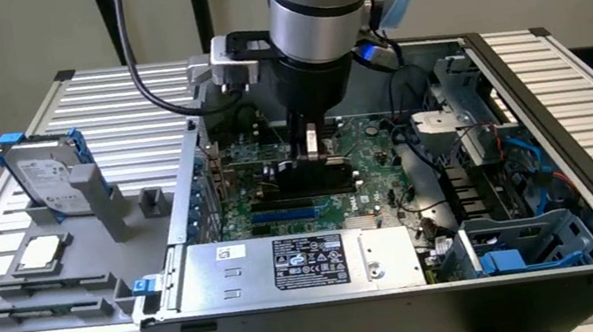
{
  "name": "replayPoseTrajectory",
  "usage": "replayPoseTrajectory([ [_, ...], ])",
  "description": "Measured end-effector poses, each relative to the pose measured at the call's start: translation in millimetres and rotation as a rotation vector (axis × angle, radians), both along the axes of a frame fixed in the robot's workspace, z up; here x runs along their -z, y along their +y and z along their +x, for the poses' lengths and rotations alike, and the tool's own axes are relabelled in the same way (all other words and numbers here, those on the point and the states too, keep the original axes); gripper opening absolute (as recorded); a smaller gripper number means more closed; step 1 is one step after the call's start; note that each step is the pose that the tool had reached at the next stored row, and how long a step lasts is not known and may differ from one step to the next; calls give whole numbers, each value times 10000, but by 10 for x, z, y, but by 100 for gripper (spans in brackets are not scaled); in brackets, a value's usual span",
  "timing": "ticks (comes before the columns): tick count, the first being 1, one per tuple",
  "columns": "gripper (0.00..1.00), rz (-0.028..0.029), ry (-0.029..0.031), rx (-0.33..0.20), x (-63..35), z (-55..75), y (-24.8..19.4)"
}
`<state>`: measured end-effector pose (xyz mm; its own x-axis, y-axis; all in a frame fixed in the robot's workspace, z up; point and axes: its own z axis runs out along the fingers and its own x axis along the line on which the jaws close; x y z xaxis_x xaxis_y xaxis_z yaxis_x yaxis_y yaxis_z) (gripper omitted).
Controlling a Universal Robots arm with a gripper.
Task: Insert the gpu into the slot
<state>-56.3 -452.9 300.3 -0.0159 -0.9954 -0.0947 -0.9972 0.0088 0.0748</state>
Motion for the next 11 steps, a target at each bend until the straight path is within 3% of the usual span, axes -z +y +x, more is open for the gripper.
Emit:
replayPoseTrajectory([
  [5, 26, -41, -1, 112, 61, -30, -33],
  [11, 26, -91, 0, 149, 89, -49, -35],
])
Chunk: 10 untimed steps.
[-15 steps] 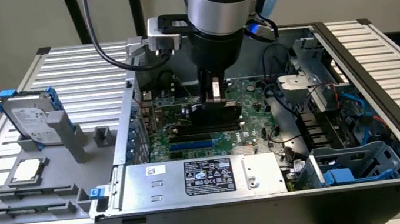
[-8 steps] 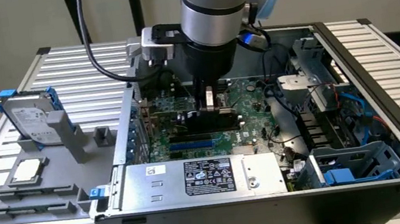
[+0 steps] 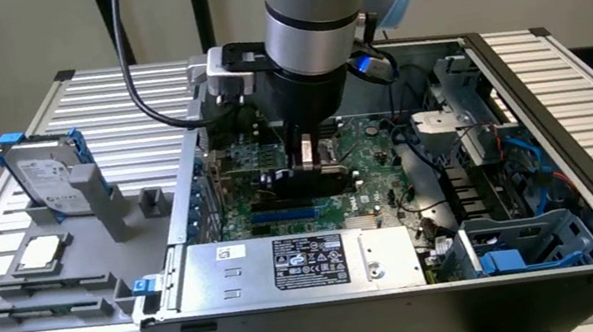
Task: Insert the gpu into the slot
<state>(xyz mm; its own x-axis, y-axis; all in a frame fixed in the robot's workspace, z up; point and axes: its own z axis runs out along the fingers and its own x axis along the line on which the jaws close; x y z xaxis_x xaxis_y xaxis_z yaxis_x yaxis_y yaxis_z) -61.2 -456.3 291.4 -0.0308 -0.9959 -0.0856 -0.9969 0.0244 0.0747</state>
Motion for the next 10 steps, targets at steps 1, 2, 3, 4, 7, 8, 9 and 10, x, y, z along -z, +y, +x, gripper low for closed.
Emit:
replayPoseTrajectory([
  [1, 26, -10, -3, 1, 7, 0, 1],
  [2, 26, -28, -2, 1, 14, -1, 0],
  [3, 26, -41, -1, 1, 21, -1, 0],
  [4, 26, -54, 0, 0, 29, -2, 0],
  [7, 26, -86, 0, 3, 59, -10, 0],
  [8, 26, -94, 0, 4, 66, -15, 0],
  [9, 26, -100, 0, 7, 72, -20, 1],
  [10, 26, -106, 0, 9, 77, -26, 1],
])
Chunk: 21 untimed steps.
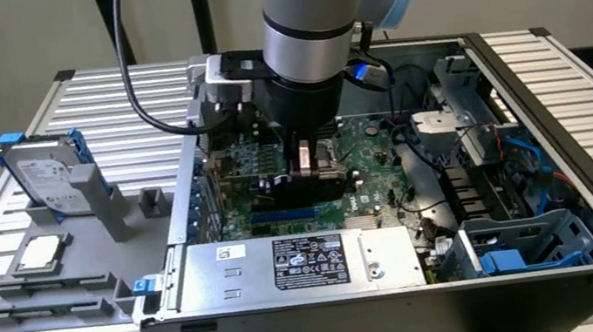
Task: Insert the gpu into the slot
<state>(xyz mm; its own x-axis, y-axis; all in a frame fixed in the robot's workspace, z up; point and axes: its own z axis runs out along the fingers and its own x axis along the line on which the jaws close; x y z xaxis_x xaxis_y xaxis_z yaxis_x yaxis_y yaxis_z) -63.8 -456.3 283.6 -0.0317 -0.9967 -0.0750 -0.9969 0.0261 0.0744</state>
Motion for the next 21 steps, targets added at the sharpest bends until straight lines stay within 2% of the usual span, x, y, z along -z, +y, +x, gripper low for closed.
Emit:
replayPoseTrajectory([
  [7, 26, -40, 1, 13, 29, -38, 0],
  [21, 26, -68, 3, 223, 74, -81, 2],
])
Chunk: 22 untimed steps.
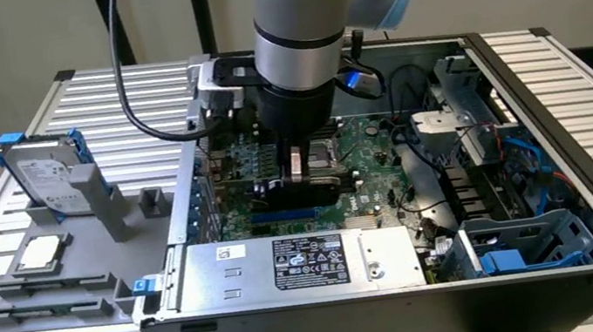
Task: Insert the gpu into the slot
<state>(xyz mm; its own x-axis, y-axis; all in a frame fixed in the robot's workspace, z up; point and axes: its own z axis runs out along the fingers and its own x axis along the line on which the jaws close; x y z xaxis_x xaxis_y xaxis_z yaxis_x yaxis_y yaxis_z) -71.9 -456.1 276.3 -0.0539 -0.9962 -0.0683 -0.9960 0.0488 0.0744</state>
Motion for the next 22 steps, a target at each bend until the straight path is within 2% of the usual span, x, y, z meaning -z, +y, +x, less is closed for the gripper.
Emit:
replayPoseTrajectory([
  [7, 26, -15, 0, 118, 23, -17, 1],
  [18, 26, -126, -1, 70, 28, -18, 6],
  [22, 26, -140, -1, 40, 28, -21, 16],
])
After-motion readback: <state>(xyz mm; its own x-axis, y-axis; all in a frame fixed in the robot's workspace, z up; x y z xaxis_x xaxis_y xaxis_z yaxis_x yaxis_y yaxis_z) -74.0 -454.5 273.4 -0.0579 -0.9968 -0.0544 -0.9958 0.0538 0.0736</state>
